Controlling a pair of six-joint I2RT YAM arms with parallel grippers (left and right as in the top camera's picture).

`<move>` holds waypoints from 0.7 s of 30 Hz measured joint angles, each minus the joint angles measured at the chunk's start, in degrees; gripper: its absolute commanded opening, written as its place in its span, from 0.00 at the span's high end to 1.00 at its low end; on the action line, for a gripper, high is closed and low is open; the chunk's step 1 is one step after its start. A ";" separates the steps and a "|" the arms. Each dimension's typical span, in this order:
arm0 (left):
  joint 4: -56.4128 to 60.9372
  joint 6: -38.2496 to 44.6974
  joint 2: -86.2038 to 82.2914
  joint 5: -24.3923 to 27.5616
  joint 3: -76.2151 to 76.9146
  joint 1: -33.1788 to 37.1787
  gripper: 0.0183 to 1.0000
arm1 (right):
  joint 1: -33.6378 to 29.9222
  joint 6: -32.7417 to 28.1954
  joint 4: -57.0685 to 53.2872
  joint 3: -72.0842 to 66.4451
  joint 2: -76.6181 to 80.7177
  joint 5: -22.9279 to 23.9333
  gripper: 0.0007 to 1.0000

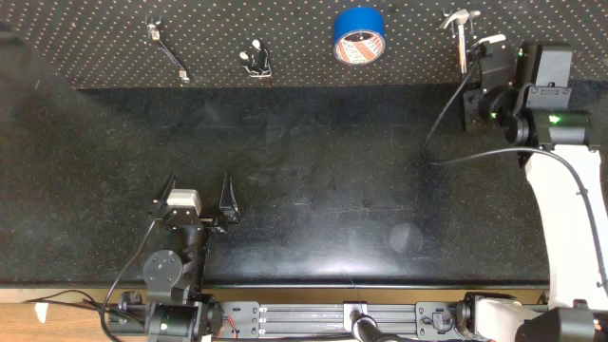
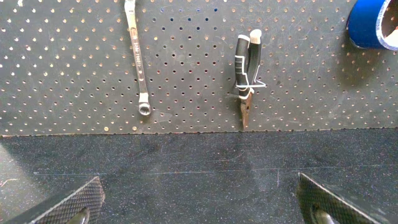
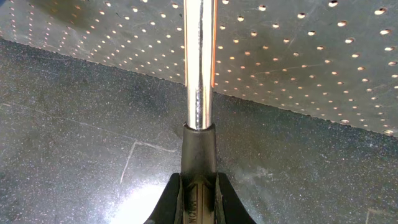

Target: Place Tools Onto Pegboard

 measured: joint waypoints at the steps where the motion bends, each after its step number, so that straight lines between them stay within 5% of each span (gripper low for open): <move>1: 0.00 0.00 0.00 0.00 0.00 0.00 0.00 | 0.00 0.00 0.02 0.00 0.02 0.00 0.92; 4: 0.00 0.00 0.00 0.00 0.00 0.00 0.00 | 0.00 0.02 0.00 0.00 0.02 0.00 0.92; 5: 0.00 0.00 0.00 0.00 0.00 0.00 0.00 | 0.00 0.02 0.00 0.00 0.02 0.02 0.76; 6: 0.00 0.00 0.00 0.00 0.00 0.00 0.00 | 0.00 0.22 0.00 0.00 0.02 0.02 0.46; 9: 0.00 0.00 0.00 0.00 0.00 0.00 0.00 | 0.00 0.63 1.40 0.00 0.07 0.17 0.09; 16: 0.00 0.00 0.00 0.00 0.00 0.00 0.00 | 1.20 0.63 11.91 -3.37 -2.19 0.20 0.08; 21: -0.07 0.00 0.11 0.00 0.04 0.00 0.00 | 2.99 0.63 36.46 -33.35 -26.91 -0.20 0.07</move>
